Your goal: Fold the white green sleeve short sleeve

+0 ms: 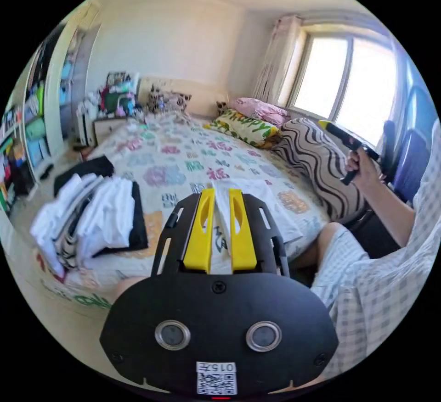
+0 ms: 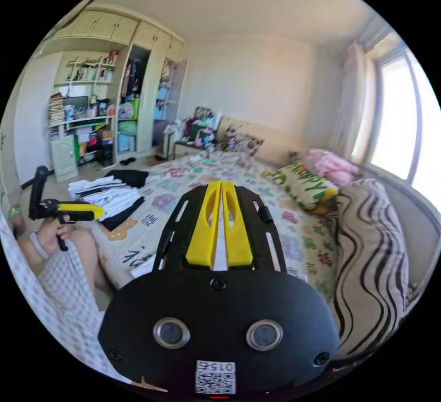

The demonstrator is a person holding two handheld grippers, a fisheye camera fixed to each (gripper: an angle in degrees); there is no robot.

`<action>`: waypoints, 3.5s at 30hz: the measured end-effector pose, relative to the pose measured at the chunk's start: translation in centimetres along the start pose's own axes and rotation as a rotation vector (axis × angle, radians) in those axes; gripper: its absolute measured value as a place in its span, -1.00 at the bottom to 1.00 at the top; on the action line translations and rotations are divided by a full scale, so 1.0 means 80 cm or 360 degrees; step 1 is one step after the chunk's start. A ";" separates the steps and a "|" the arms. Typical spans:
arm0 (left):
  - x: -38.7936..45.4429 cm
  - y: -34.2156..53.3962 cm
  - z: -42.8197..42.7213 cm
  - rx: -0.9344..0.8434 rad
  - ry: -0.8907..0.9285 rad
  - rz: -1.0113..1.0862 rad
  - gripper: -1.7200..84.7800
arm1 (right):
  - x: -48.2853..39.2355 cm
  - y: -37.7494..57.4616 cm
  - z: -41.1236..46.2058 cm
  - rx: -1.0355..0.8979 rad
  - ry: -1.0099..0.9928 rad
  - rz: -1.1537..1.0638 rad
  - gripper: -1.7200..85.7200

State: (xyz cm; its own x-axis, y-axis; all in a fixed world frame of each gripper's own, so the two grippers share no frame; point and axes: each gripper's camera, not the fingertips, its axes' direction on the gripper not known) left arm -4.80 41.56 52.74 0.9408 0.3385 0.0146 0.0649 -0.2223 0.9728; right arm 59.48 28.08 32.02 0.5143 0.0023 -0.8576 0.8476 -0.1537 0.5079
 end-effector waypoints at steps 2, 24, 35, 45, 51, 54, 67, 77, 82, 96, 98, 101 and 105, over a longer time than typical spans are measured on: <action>0.026 -0.007 -0.003 0.0021 0.0089 0.0016 -0.83 | -0.003 0.026 -0.051 0.0172 0.0178 0.0002 -0.98; 0.122 -0.041 0.147 -0.0197 -0.0036 0.0108 -0.71 | 0.195 0.200 -0.018 -0.0678 -0.0292 0.0629 -0.76; 0.045 -0.010 0.347 -0.1037 -0.0008 -0.0378 -0.73 | 0.293 0.356 0.154 -0.1661 -0.0975 0.1255 -0.78; -0.025 -0.061 0.363 -0.1099 0.0389 -0.0315 -0.96 | 0.364 0.345 0.161 -0.1682 -0.1057 0.1077 -0.91; -0.048 -0.065 0.398 -0.1222 0.0224 -0.0142 -0.84 | 0.390 0.368 0.187 -0.1810 -0.1040 0.1023 -0.85; -0.088 -0.106 0.382 -0.0947 0.0234 -0.0170 -0.79 | 0.442 0.354 0.175 -0.1552 -0.1033 0.1066 -0.83; -0.277 -0.244 0.599 -0.0829 0.0767 -0.0323 -0.67 | 0.606 0.321 0.337 -0.1130 -0.1188 0.1212 -0.75; -0.352 -0.244 0.693 -0.0898 0.1291 -0.0477 -0.69 | 0.618 0.332 0.429 -0.1238 -0.1637 0.1216 -0.76; -0.358 -0.252 0.722 -0.1037 0.1454 -0.0438 -0.82 | 0.621 0.326 0.434 -0.1203 -0.1741 0.1215 -0.81; -0.360 -0.368 0.674 -0.0681 0.1469 0.0176 -0.96 | 0.612 0.191 0.398 -0.0917 -0.1658 0.0599 -0.94; -0.352 -0.357 0.660 -0.0702 0.1489 0.0258 -0.95 | 0.594 0.176 0.380 -0.0935 -0.1630 0.0461 -0.94; -0.349 -0.345 0.659 -0.0680 0.1523 0.0127 -0.92 | 0.579 0.177 0.377 -0.1033 -0.1582 0.0491 -0.93; -0.362 -0.335 0.661 -0.0647 0.1183 -0.0096 -0.82 | 0.587 0.190 0.379 -0.1061 -0.1331 0.0879 -0.90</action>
State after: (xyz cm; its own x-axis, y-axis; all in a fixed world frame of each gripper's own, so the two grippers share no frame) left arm -16.22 -10.62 14.02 0.4675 0.8835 -0.0302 -0.1506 0.1132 0.9821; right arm 92.55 -4.10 -3.02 0.7943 -0.5823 -0.1732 0.5675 0.6094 0.5537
